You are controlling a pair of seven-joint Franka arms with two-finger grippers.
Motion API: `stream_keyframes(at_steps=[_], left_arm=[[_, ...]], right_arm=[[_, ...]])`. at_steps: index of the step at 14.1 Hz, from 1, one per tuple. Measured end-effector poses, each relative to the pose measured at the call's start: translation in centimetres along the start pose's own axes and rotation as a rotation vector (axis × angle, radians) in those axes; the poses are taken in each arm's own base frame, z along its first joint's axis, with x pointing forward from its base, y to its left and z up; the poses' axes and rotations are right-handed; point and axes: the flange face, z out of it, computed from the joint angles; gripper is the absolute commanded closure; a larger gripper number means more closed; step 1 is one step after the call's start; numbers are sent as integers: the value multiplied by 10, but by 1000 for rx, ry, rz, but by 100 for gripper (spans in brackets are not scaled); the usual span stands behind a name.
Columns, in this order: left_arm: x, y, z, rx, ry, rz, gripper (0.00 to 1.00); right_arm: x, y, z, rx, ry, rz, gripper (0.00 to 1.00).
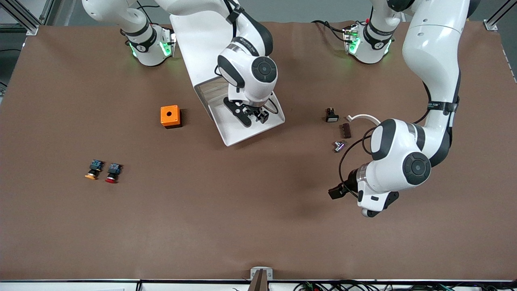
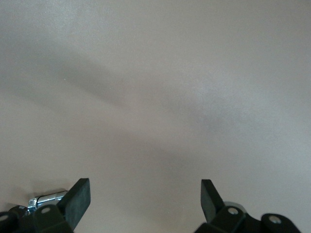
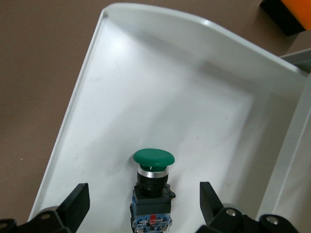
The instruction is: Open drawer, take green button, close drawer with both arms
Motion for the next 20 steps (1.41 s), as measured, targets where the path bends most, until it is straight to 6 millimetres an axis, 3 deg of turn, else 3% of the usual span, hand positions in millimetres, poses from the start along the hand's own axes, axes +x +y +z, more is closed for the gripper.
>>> stream_keyframes(at_steps=[9,15,18,20], left_arm=[[2,-2,-1,-4,4,-4,0],[0,1,-19,-22,23,1,0],[-1,1,-23,-26,27,2,0],[-1,2,-27,-29,30,3,0]], right_arm=[[-20,-3,17,5,7,15,0],[-20,-5,24,-3,9,15,0],[-21,-5,26,-6,10,14,18],[-21,-5,27,-7,10,14,46]])
